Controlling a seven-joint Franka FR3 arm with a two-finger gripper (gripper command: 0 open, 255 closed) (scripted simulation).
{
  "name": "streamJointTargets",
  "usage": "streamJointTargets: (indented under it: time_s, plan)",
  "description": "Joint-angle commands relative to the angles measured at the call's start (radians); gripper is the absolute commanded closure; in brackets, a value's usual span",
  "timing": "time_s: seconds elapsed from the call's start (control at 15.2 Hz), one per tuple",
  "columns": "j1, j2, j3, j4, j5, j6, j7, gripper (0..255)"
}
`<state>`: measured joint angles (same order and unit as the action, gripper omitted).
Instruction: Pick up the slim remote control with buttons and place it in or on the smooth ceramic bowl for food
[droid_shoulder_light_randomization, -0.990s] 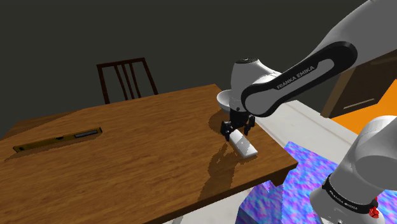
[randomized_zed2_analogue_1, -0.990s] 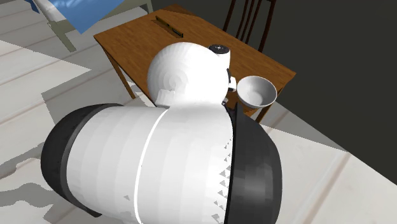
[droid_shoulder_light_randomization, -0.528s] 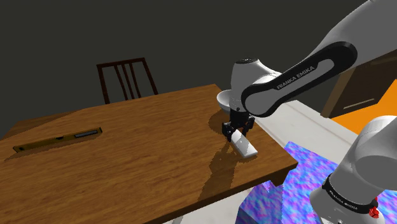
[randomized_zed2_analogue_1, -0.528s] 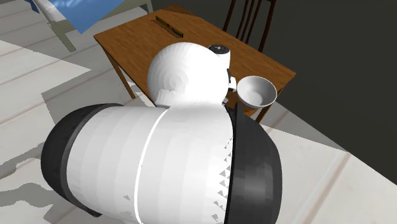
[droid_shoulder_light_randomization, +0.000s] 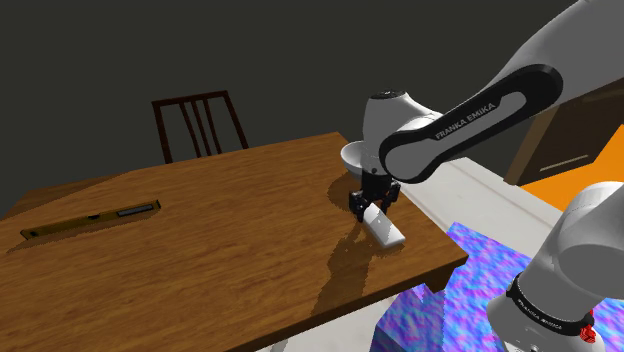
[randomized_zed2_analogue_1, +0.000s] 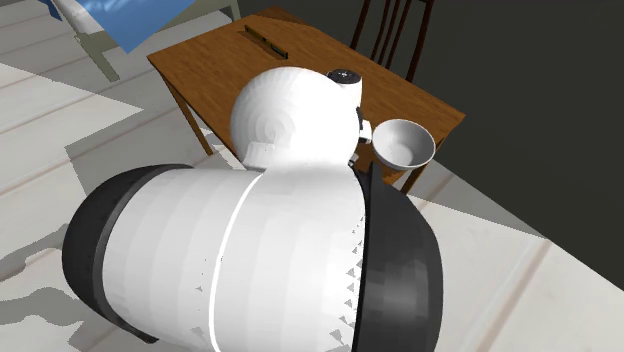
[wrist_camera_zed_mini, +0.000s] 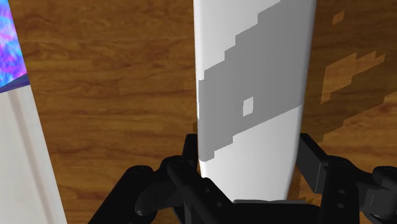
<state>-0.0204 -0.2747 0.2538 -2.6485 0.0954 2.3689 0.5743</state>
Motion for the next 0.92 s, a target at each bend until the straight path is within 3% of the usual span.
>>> streamJointTargets:
  time_s: [0.0,0.86]
  plan:
    - [0.001,-0.018,-0.003,0.008,0.003,-0.026,-0.003,255]
    - [0.006,-0.133,-0.023,0.101,0.01,-0.233,-0.014,255]
